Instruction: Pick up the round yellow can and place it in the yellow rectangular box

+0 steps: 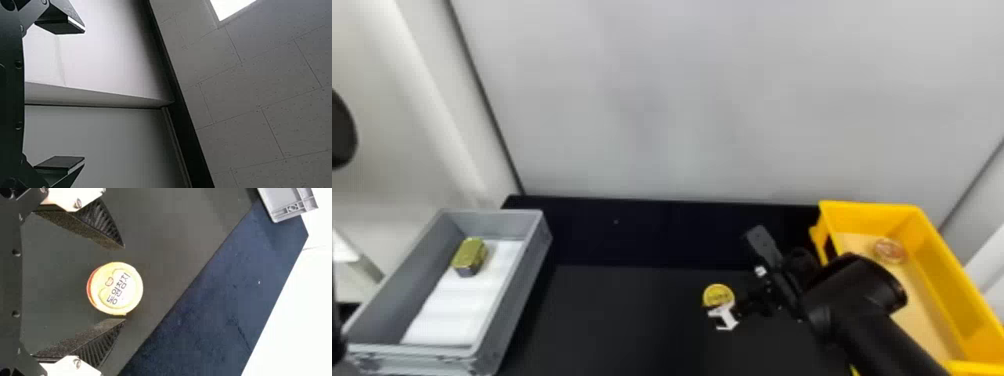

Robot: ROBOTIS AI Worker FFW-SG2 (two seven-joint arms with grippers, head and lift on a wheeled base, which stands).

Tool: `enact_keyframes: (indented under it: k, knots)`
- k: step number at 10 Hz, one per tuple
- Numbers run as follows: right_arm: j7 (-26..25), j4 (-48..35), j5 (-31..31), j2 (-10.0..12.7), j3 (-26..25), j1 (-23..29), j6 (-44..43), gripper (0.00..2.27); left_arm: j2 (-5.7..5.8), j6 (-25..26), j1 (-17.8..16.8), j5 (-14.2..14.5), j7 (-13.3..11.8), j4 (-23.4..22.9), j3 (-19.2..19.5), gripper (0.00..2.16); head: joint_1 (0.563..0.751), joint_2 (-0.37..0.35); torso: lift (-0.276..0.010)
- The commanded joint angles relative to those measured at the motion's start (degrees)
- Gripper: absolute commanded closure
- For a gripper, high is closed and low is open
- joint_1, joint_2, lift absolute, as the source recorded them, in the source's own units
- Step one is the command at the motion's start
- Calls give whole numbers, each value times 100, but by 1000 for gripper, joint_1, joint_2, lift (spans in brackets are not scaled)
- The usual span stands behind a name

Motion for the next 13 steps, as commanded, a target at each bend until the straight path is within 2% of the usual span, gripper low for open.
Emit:
enact_keyframes:
  k: [1,9,11,13]
  knots:
    - [-120,174,0,30,86,-50,-134,130,-11,-20,-26,0,0,15,-27,111,663,54,-10]
    - [-436,561,-26,206,16,-50,-433,157,15,-73,-43,-9,0,24,-45,114,663,54,-10]
    - [-498,525,-26,189,16,-41,-345,592,15,-81,-43,-17,0,24,-45,116,663,54,-10]
    - [-498,473,-35,171,16,-24,-293,708,15,-81,-26,-17,0,24,-36,116,663,54,-10]
